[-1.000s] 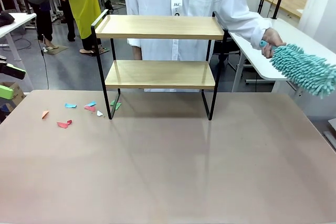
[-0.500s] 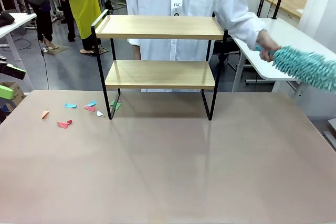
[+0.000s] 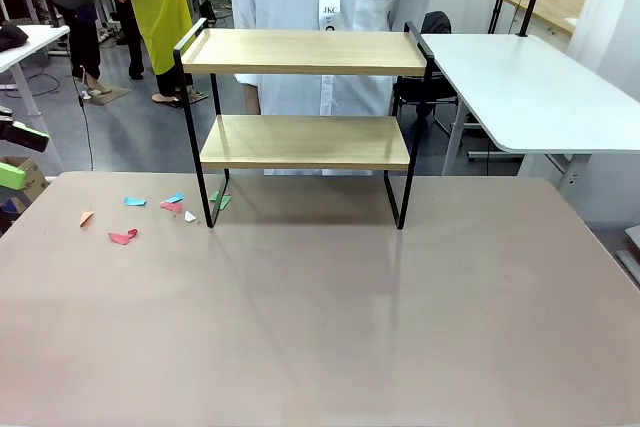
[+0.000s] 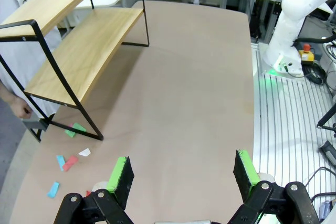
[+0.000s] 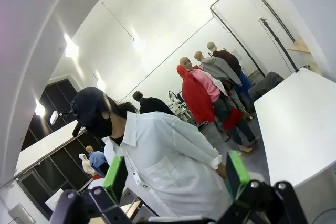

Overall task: Clean the shelf.
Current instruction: Hand the Duster back to the human.

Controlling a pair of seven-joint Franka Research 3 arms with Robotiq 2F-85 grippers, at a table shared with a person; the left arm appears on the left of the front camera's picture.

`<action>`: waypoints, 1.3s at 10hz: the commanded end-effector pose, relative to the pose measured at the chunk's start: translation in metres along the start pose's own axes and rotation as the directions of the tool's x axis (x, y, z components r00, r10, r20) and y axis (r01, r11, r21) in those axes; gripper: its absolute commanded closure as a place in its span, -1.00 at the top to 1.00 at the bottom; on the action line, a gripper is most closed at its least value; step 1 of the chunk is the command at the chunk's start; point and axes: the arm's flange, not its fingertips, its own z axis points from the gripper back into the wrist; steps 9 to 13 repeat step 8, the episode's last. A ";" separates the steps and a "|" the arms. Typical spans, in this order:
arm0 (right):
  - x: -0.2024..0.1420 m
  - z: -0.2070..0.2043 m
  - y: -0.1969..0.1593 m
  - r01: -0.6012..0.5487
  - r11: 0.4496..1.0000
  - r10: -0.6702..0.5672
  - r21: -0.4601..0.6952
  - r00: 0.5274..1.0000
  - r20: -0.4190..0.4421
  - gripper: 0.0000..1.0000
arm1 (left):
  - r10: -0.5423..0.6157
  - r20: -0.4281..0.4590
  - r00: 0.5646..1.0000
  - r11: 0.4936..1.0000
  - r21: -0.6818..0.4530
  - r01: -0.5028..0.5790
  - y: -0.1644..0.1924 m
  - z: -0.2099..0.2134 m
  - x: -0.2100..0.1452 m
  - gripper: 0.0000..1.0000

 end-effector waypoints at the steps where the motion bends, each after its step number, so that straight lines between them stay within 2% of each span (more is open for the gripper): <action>1: -0.003 0.002 0.001 -0.005 1.000 0.005 -0.009 1.000 0.001 1.00 | -0.017 0.025 1.000 1.000 -0.002 0.017 0.001 -0.001 0.002 1.00; 13: -0.003 0.002 0.001 -0.005 1.000 0.005 -0.009 1.000 0.001 1.00 | -0.017 0.025 1.000 1.000 -0.002 0.017 0.001 -0.001 0.002 1.00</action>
